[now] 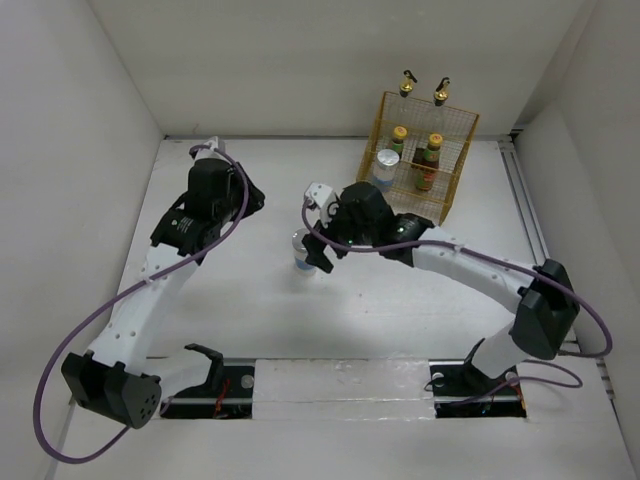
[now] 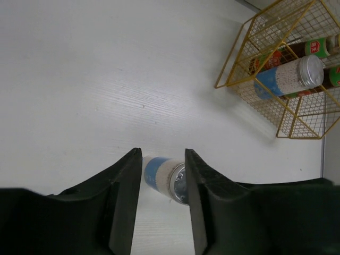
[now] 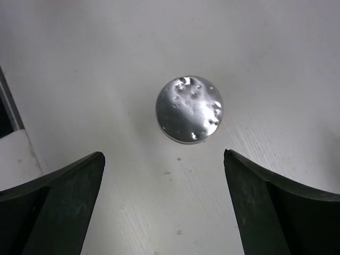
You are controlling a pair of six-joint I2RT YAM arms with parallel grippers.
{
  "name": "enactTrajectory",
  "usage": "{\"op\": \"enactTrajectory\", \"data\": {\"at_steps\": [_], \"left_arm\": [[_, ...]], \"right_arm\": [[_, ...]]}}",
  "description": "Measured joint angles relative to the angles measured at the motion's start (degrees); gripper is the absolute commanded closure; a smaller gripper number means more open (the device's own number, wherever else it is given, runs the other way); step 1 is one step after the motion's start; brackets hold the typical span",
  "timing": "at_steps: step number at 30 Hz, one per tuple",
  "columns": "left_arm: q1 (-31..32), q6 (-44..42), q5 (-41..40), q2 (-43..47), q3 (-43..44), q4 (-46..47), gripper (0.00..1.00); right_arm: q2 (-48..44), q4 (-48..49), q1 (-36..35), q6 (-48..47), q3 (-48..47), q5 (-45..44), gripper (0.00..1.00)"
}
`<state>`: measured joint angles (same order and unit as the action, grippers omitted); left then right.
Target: Organize the condiment bottles
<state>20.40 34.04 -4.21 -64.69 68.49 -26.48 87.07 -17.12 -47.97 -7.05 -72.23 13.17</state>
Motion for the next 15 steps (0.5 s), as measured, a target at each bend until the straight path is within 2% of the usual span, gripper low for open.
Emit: {"op": "enactTrajectory", "data": {"at_steps": [1, 2, 3, 7, 9, 12, 13, 15], "left_arm": [[0.00, -0.09, -0.37, 0.02, 0.09, -0.15, 0.58], [0.00, -0.15, -0.63, 0.07, 0.17, -0.42, 0.46], [0.00, -0.33, -0.87, 0.11, 0.20, -0.61, 0.42], [0.00, -0.17, -1.05, 0.74, 0.24, -1.33, 0.35], [0.00, -0.15, -0.96, 1.36, 0.24, -1.40, 0.35], [-0.02, -0.13, -0.79, 2.34, 0.24, -1.46, 0.34], [0.00, -0.11, -0.76, 2.60, 0.24, -1.46, 0.34], [-0.02, -0.13, -0.68, 2.99, 0.22, -1.49, 0.34]], "right_arm": [[1.25, -0.02, -0.83, -0.26, 0.00, 0.22, 0.01], [2.56, -0.02, -1.55, -0.48, -0.02, 0.20, 0.01], [3.91, 0.04, -2.03, -0.55, -0.02, 0.15, 0.01], [9.35, 1.38, -2.71, -0.44, -0.42, -1.51, 0.01], [12.50, 2.23, -2.62, -0.04, -1.88, -2.82, 0.01], [17.38, 4.37, -2.45, 0.46, -5.29, -4.15, 0.06], [18.36, 5.31, -2.34, 0.66, -5.90, -4.46, 0.22], [19.17, 6.69, -2.27, 1.33, -6.40, -5.11, 0.45]]}}
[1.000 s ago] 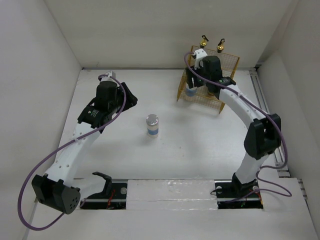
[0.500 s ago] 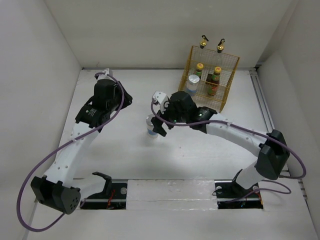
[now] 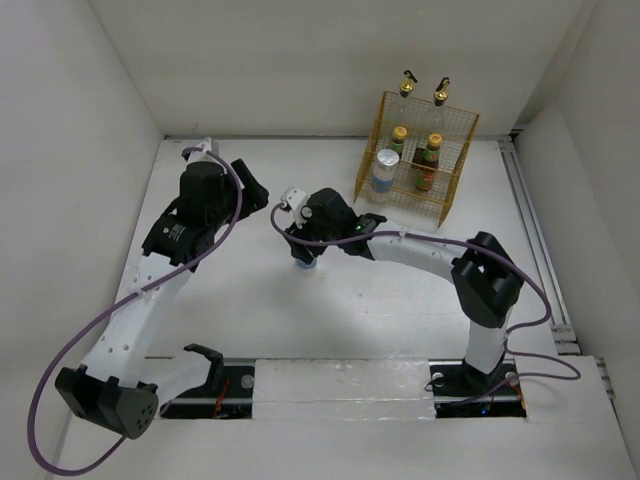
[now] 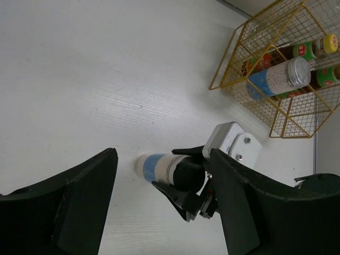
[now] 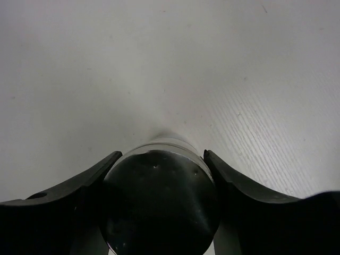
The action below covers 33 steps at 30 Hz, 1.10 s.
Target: Organize the condiment bottles
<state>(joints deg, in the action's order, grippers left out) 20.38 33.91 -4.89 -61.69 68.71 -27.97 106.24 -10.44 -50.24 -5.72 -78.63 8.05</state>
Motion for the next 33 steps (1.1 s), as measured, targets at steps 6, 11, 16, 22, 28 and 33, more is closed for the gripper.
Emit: {"op": "enactTrajectory", "data": {"at_steps": [6, 11, 16, 22, 28, 33], "left_arm": [[0.00, 0.20, 0.96, 1.09, -1.27, 0.24, 0.32], [0.00, 0.24, 2.58, 1.16, -2.29, 0.52, 0.27], [0.00, 0.24, 3.80, 1.05, -2.62, 0.90, 0.18], [0.00, 0.24, 4.55, 0.31, -2.62, 1.86, 0.09], [0.00, 0.22, 4.81, -0.76, -2.62, 2.01, 0.01], [0.00, 0.24, 4.81, -0.81, -2.62, 2.01, 0.01]], "right_arm": [[-0.81, 0.28, 0.52, 1.68, 0.07, -2.16, 0.67], [-12.20, -2.67, 6.47, 3.21, 3.85, -2.84, 0.70], [-24.11, -3.78, 20.76, 4.11, 3.21, -4.74, 0.71], [-24.98, -6.56, 32.63, 3.32, 0.52, -8.02, 0.71], [-19.12, -7.48, 38.23, 2.86, -0.74, -7.19, 0.72], [-16.59, -6.67, 40.63, 2.58, -1.46, -6.78, 0.72]]}}
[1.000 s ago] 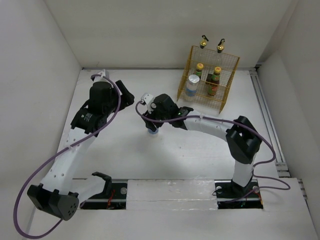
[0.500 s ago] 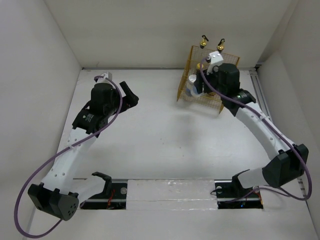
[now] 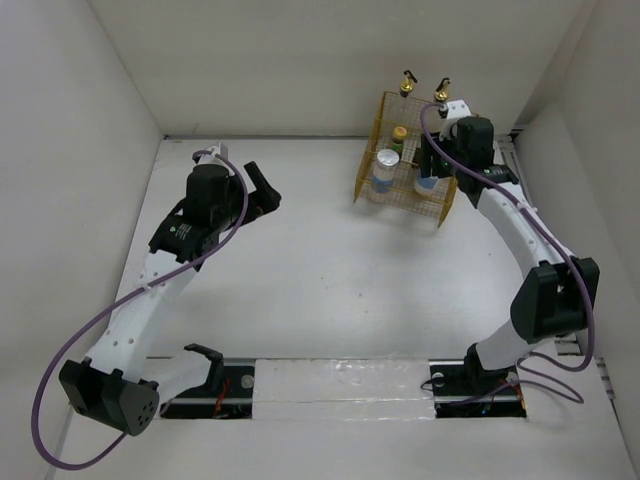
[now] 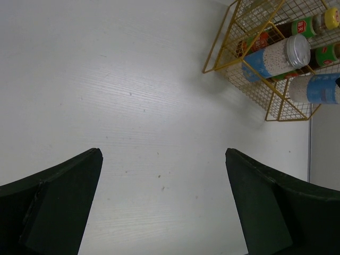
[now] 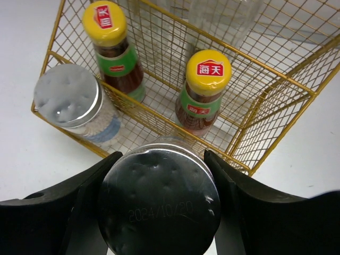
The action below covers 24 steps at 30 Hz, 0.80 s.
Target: Organize the condiment bottles
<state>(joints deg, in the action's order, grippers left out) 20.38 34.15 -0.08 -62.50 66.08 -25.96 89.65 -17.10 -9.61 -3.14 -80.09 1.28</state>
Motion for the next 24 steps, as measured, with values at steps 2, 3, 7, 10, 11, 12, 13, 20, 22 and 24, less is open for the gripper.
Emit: {"op": "enactTrajectory", "data": {"at_steps": [2, 3, 7, 10, 11, 12, 13, 20, 22, 24], "left_arm": [[0.00, 0.00, 0.02, 0.00, 0.00, 0.00, 0.01], [0.00, 0.00, 0.02, 0.00, 0.00, 0.00, 0.01], [0.00, 0.00, 0.02, -0.09, 0.00, 0.00, 0.01], [0.00, 0.00, 0.02, -0.17, 0.00, 0.00, 0.01], [0.00, 0.00, 0.00, -0.22, 0.00, 0.00, 0.01], [0.00, 0.00, 0.02, -0.28, 0.00, 0.00, 0.01], [0.00, 0.00, 0.02, -0.35, 0.00, 0.00, 0.01], [0.00, -0.02, 0.39, -2.08, 0.00, -0.39, 0.01], [0.00, -0.04, 0.70, -3.28, 0.02, -1.11, 0.01], [0.00, -0.28, 1.16, -4.35, 0.02, -1.77, 0.01]], "right_arm": [[0.28, -0.04, 0.57, -0.02, -0.02, 0.07, 0.72], [0.42, -0.04, 0.66, -0.02, -0.02, 0.13, 0.72], [1.88, 0.04, 0.61, -0.04, 0.00, 0.26, 0.72], [3.54, 0.87, 0.28, -0.07, 0.79, 0.24, 0.72], [3.98, 1.31, 0.13, -0.09, 1.53, 0.22, 0.70], [4.46, 1.77, 0.02, -0.11, 2.27, 0.11, 0.68], [5.01, 2.29, -0.09, -0.07, 2.78, 0.09, 0.65], [8.33, 3.72, -0.35, 0.35, 3.32, -0.02, 0.16], [8.61, 2.73, -0.63, 0.46, 3.32, -0.02, 0.03], [8.61, 2.21, -1.01, 0.37, 3.32, -0.02, 0.00]]}}
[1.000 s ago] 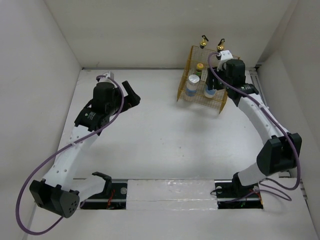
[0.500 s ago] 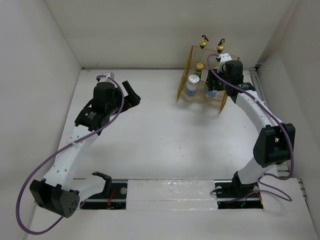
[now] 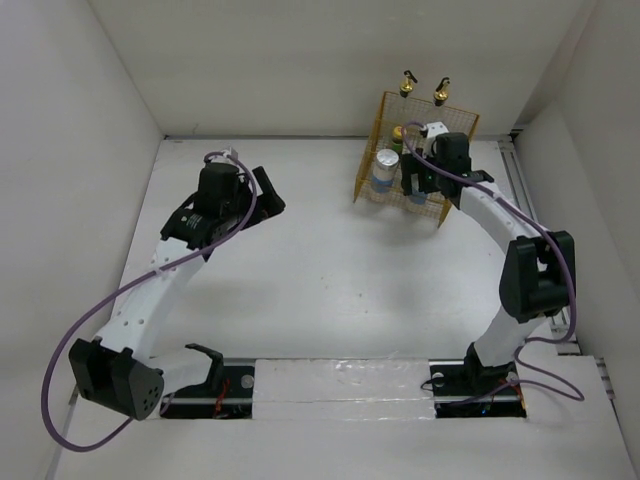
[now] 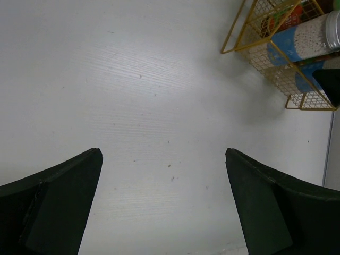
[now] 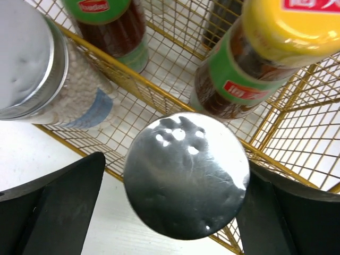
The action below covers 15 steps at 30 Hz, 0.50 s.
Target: Organize the condiment bottles
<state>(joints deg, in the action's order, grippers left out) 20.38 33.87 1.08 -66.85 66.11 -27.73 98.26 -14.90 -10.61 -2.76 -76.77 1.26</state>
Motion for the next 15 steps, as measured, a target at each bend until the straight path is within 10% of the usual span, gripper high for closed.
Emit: {"op": "enactTrajectory", "data": {"at_steps": [15], "left_arm": [[0.00, -2.62, 1.01, 6.69, -5.14, 5.31, 0.01]], "right_arm": [[-25.00, -1.42, -8.83, 0.17, 2.23, -7.13, 0.00]]}}
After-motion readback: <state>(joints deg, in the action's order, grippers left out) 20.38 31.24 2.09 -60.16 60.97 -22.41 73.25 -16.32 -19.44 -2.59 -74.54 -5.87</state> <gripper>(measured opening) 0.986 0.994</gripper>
